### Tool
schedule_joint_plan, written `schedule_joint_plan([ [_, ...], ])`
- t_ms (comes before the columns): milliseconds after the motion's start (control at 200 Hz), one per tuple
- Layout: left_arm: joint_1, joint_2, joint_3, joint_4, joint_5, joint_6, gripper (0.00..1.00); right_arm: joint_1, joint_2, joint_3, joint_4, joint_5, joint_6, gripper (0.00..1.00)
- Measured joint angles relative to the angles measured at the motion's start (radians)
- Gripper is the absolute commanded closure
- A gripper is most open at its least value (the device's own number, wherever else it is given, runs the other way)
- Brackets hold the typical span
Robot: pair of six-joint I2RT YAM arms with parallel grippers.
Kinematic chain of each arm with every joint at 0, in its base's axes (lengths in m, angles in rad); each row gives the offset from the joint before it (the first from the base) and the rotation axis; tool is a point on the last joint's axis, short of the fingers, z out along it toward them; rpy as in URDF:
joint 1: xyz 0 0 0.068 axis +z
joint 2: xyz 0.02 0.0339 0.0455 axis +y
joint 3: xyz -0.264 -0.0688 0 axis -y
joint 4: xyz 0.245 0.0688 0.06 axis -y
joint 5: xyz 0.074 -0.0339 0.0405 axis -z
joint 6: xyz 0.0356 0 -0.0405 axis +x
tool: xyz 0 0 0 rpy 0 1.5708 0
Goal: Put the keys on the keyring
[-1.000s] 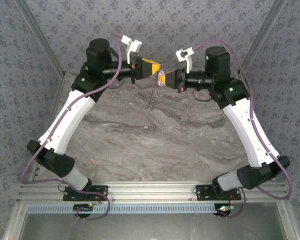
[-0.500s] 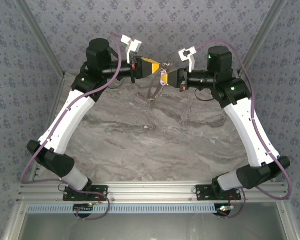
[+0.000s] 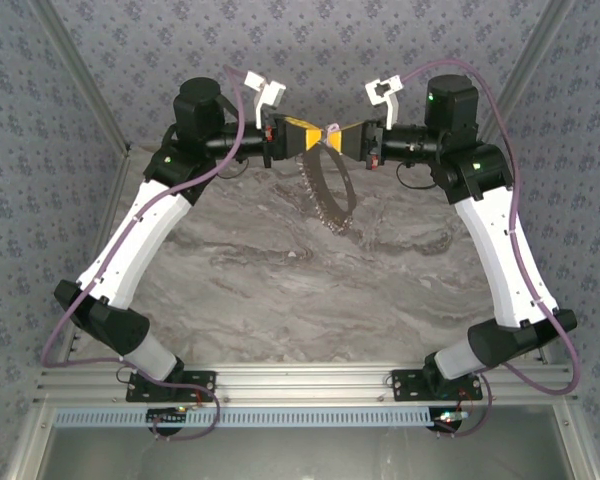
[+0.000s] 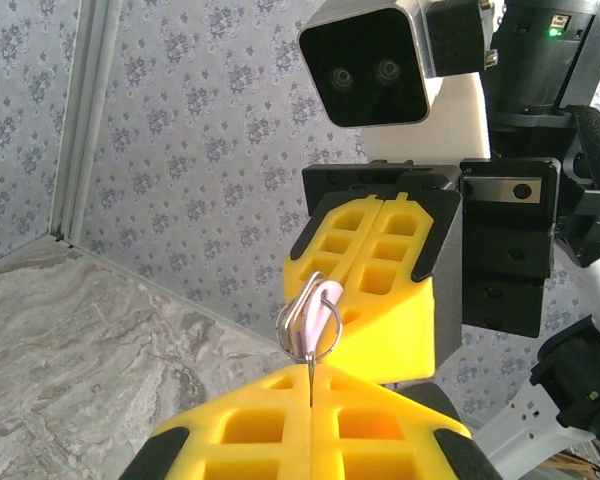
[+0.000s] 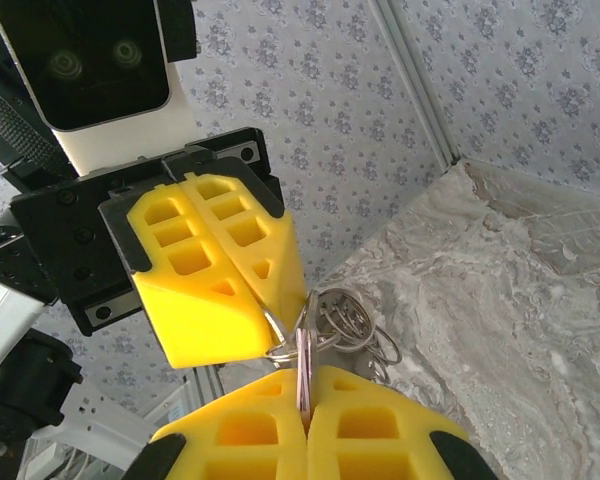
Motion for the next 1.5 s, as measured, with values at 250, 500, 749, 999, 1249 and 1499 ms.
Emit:
schedule_joint_plan([
  [250,-0.001,0.000,0.000,-0.001,0.000,0.000,0.91,0.000,0.000,0.000,-0.008,0.006,-0.004,1.00],
  [500,0.003,-0.008,-0.045,-0.002,-0.030,0.014,0.50,0.000,0.001,-0.012,-0.038,0.051,-0.004,1.00],
  [749,0.045,-0.068,-0.154,0.000,-0.115,0.006,0.40,0.000,0.006,-0.156,-0.058,0.071,-0.019,1.00],
  [999,0.100,-0.174,-0.278,0.001,-0.254,-0.027,0.37,0.000,0.079,-0.317,0.002,0.092,-0.010,1.00],
  [1249,0.173,-0.237,-0.382,0.002,-0.348,-0.083,0.37,0.003,0.273,-0.299,0.109,0.095,0.014,1.00],
  [1499,0.203,-0.257,-0.435,0.001,-0.375,-0.108,0.37,0.003,0.447,-0.170,0.153,0.095,0.031,1.00],
])
